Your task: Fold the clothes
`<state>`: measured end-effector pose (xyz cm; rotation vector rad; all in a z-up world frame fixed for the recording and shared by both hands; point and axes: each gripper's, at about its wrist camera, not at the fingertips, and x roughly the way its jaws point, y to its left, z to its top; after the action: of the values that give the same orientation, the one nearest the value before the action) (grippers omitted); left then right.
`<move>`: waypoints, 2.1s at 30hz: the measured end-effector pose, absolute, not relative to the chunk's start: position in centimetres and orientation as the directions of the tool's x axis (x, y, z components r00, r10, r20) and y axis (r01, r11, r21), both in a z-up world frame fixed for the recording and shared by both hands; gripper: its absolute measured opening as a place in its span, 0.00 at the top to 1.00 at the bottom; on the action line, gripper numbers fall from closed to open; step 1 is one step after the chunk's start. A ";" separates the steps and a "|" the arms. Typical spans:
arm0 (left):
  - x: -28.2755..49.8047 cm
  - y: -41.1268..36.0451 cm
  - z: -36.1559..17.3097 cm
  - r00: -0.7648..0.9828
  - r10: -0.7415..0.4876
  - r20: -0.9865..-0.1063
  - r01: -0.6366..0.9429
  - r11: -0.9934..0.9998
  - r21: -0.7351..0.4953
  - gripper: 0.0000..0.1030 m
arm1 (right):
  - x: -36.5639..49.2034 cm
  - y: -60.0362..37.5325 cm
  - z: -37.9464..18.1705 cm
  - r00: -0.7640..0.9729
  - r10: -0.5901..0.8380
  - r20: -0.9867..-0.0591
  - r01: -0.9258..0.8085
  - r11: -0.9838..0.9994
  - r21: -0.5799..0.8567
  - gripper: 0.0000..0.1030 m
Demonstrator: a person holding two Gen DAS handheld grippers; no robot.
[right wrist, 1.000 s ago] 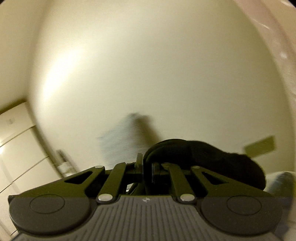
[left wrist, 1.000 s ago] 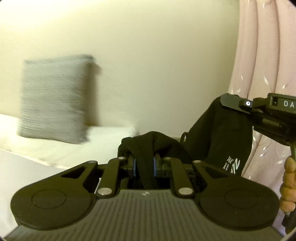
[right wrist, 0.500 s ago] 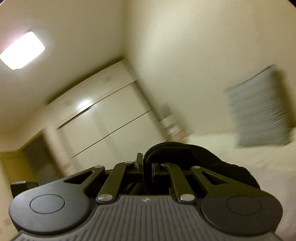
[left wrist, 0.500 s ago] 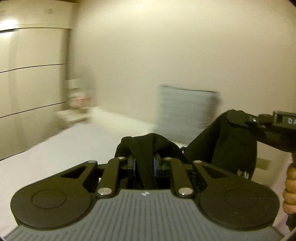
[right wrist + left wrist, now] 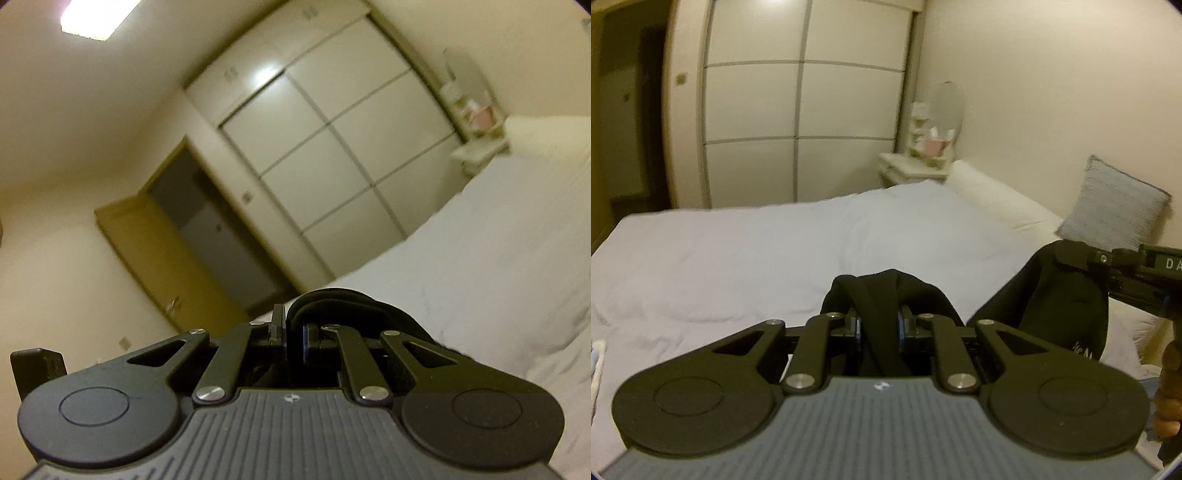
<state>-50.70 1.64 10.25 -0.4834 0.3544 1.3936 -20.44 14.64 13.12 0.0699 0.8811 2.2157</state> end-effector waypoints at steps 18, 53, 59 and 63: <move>-63.3 11.1 6.9 0.222 0.820 -0.527 -0.964 0.265 0.007 0.36 | -36.5 13.7 8.2 -0.445 0.864 -0.236 -0.840 -0.312 0.443 0.88; -50.5 3.0 -7.3 -0.216 0.342 -0.914 -0.900 -0.434 0.051 0.37 | -30.0 16.3 -9.6 -0.339 0.257 -0.905 -0.859 -0.477 0.186 0.19; -50.3 2.9 -7.2 -0.241 0.335 -0.911 -0.885 -0.461 0.065 0.37 | -30.0 16.3 -9.7 -0.350 0.241 -0.905 -0.840 -0.508 0.190 0.18; -50.5 3.3 -7.5 -0.240 0.330 -0.913 -0.882 -0.467 0.063 0.37 | -29.9 16.4 -10.0 -0.343 0.236 -0.909 -0.843 -0.504 0.187 0.18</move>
<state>-50.48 3.26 -7.47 -1.1395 0.7634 1.8226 -29.91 16.36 -9.96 -1.1442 0.8799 1.9178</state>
